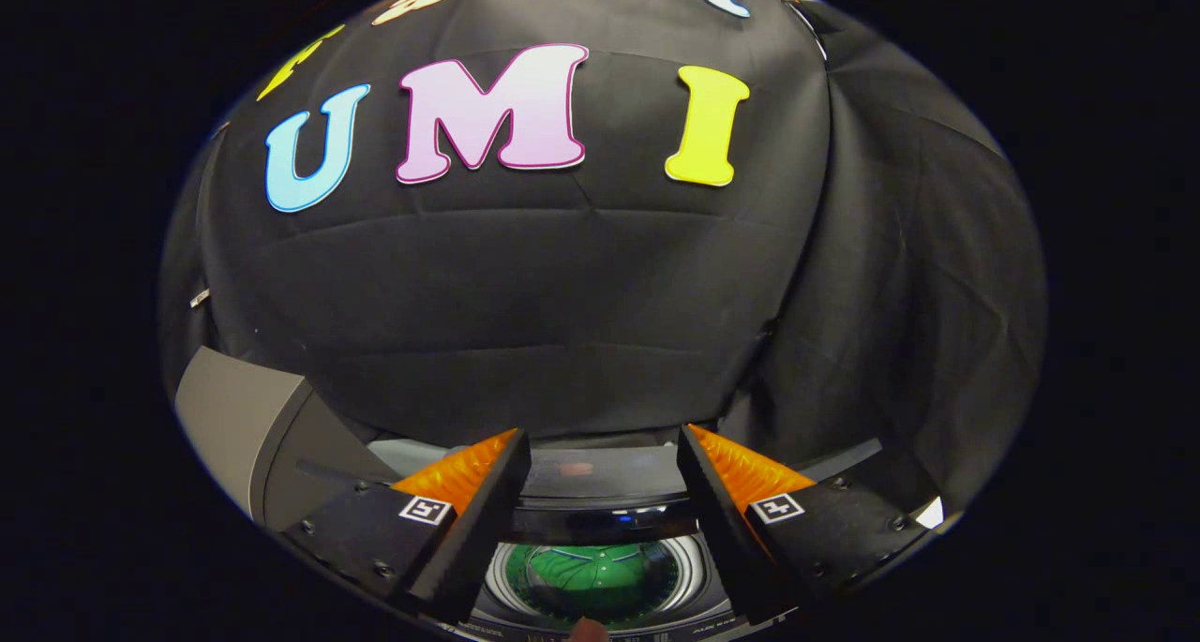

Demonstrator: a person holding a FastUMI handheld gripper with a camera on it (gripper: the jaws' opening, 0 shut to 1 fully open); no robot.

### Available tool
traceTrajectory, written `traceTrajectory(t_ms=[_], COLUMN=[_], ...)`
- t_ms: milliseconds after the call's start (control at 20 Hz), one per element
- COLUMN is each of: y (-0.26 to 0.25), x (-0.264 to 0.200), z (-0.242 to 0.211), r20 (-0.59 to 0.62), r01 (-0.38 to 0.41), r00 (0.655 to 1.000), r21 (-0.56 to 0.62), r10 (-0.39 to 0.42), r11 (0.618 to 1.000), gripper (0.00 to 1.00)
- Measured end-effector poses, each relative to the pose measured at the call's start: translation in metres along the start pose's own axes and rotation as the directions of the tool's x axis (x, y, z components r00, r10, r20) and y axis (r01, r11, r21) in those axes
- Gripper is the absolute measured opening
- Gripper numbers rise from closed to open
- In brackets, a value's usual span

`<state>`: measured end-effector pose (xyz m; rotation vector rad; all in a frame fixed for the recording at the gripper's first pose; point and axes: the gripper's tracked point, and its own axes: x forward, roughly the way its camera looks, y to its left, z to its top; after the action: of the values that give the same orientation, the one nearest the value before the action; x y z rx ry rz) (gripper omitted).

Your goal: Put the clothes into the washing machine and then close the washing machine lid.

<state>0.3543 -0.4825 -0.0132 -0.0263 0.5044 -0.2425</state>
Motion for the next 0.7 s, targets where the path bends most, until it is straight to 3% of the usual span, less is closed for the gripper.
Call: traceTrajectory(t_ms=[700], y=[-0.0013], x=[0.0035], z=[-0.0079], r20=[-0.031], r01=[-0.002], r00=[1.000], r21=[0.011], r10=[0.002], r11=[1.000], gripper=[0.99])
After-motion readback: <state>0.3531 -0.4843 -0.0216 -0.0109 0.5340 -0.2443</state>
